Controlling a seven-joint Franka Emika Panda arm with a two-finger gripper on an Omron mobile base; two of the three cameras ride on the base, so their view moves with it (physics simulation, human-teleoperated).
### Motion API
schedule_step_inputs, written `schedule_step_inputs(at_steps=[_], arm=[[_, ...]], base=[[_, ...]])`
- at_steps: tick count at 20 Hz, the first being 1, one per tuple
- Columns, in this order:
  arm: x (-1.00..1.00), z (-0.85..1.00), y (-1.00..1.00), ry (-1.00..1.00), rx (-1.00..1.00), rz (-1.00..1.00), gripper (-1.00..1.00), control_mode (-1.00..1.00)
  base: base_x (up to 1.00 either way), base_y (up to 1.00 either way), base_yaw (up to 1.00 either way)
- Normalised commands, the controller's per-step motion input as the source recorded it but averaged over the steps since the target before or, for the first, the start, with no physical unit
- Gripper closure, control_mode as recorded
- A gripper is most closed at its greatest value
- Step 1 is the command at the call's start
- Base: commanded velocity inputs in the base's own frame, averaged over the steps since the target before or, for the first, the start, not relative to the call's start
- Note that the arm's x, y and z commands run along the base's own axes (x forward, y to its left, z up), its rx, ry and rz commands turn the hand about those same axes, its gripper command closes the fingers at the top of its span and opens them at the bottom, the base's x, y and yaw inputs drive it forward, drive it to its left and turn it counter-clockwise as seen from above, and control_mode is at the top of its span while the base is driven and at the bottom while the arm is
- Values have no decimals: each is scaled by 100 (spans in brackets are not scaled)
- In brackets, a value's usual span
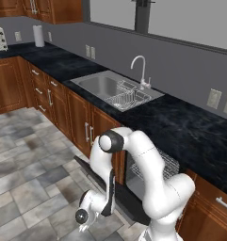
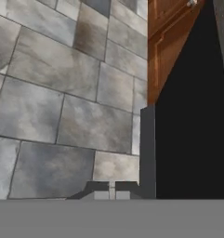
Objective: Open the dishwasher door and pull out the top rack.
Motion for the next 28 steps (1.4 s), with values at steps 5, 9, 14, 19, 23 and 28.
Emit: schedule_step_inputs(at_steps=[5,9,14,19,23,28], arm=[[0,-13,47,18,14,8,-100,-100],[-27,52,47,-4,0,1,-100,-100],[-31,100,15,-22,-12,-1,-100,-100],[-1,100,-1,-14,-15,-8,-100,-100],[0,100,-13,0,-7,-12,-100,-100],[0,95,-21,1,-2,-9,-100,-100]], base=[[0,0,0],[0,0,0],[0,0,0],[0,0,0],[0,0,0],[0,0,0]])
